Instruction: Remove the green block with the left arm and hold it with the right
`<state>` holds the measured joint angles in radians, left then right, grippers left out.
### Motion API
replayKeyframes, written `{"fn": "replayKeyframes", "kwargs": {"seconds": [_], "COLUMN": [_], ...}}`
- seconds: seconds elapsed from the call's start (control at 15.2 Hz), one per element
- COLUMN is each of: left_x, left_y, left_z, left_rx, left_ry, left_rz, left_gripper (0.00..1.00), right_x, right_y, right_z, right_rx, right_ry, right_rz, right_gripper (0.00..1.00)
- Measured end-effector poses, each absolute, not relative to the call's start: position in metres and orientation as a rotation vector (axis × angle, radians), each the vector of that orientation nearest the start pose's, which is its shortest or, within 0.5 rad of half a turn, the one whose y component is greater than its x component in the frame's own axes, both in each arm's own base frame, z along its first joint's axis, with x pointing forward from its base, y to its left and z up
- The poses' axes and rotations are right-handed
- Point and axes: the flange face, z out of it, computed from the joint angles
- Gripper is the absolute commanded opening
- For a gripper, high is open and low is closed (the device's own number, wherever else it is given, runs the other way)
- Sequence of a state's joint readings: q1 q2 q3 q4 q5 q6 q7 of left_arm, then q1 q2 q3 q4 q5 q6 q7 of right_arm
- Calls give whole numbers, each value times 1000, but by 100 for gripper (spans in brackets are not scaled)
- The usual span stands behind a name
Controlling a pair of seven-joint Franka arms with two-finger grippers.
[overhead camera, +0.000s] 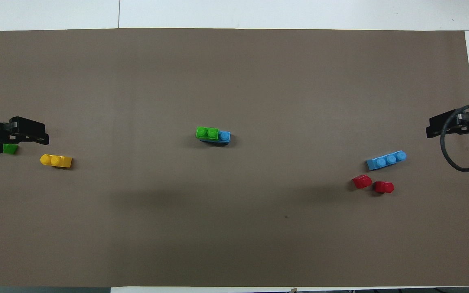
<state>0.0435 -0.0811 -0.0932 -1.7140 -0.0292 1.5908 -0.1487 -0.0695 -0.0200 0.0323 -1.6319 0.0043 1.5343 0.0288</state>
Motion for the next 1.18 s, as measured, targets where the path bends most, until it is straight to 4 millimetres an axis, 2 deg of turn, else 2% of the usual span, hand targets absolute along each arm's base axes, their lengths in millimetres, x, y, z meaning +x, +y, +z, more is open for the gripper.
{"fn": "replayKeyframes", "kwargs": {"seconds": [1.18], "left_x": [527], "left_y": [-31], "left_z": [604], "left_rx": [-3154], "left_ry": [-160], "left_rz": [63], "left_gripper": [100], "right_x": [539], "right_y": [-15], "right_z": [601], "right_rx": [-3134], "right_ry": [90], "right_rz": [131], "right_gripper": [100]}}
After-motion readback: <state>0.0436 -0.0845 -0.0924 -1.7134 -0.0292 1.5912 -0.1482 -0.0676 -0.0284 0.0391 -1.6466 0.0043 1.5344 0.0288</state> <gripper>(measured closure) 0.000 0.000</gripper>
